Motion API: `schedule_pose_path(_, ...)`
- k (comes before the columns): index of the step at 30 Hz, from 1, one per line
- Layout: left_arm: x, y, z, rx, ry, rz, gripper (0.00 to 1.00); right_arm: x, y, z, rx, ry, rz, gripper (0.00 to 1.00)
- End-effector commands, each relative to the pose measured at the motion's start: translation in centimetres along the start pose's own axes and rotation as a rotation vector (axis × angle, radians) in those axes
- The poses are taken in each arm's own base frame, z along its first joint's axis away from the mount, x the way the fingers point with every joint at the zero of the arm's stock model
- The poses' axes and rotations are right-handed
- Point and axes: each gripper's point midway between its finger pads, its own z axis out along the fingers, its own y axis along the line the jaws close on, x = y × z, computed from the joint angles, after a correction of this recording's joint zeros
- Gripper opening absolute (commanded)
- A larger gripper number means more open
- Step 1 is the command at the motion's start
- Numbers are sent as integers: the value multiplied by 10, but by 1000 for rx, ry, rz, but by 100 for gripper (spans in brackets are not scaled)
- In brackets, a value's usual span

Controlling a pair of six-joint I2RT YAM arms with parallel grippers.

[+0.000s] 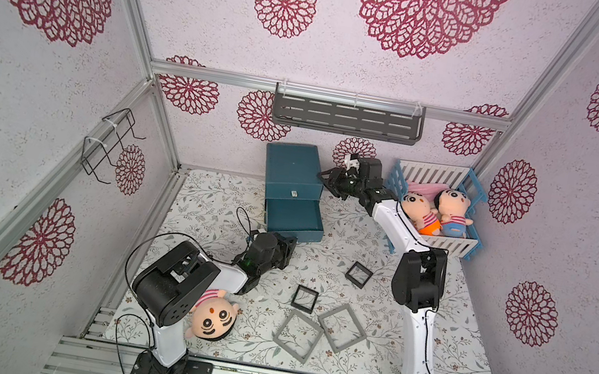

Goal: Place the brooch boxes into the drawer by color
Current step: Open the drawer in the storage box, then pick up the brooch box from the center of the board.

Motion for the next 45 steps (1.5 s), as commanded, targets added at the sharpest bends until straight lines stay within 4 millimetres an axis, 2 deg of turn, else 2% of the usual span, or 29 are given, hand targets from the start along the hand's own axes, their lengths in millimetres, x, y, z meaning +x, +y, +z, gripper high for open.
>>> schedule_pose_path(1,8,-1,-9,-1,12,-2,0,18,-36,10,87,58,48,40)
schedule_pose_path(3,6,0,-11,-3,0,-2,4,17,-33,9,84,53,42,42)
schedule_pose_path(6,6,-2,-13,-16,-2,9,39,10,-26,5,85,30,21,45)
schedule_pose_path(9,7,-7,-18,-44,-4,38,57,3,-16,-1,81,9,-3,51)
schedule_pose_path(12,9,-17,-26,-58,-4,62,70,-7,-5,-7,83,-18,-29,57)
schedule_pose_path(19,19,-43,-52,-105,31,174,82,-37,26,-32,110,-121,-94,70)
schedule_pose_path(24,24,-43,-81,-170,65,271,86,-51,40,-60,178,-207,-131,74)
schedule_pose_path(27,23,-42,-99,-187,75,320,87,-51,43,-78,243,-249,-148,75)
schedule_pose_path(31,22,-52,-123,-221,93,501,86,-33,39,-103,331,-301,-154,75)
schedule_pose_path(35,25,-62,-141,-250,134,739,83,4,19,-133,426,-353,-129,74)
schedule_pose_path(41,32,-66,-157,-209,200,975,83,76,-31,-167,598,-336,-65,74)
schedule_pose_path(45,40,-66,-169,-186,252,1064,83,116,-66,-185,711,-293,-11,78)
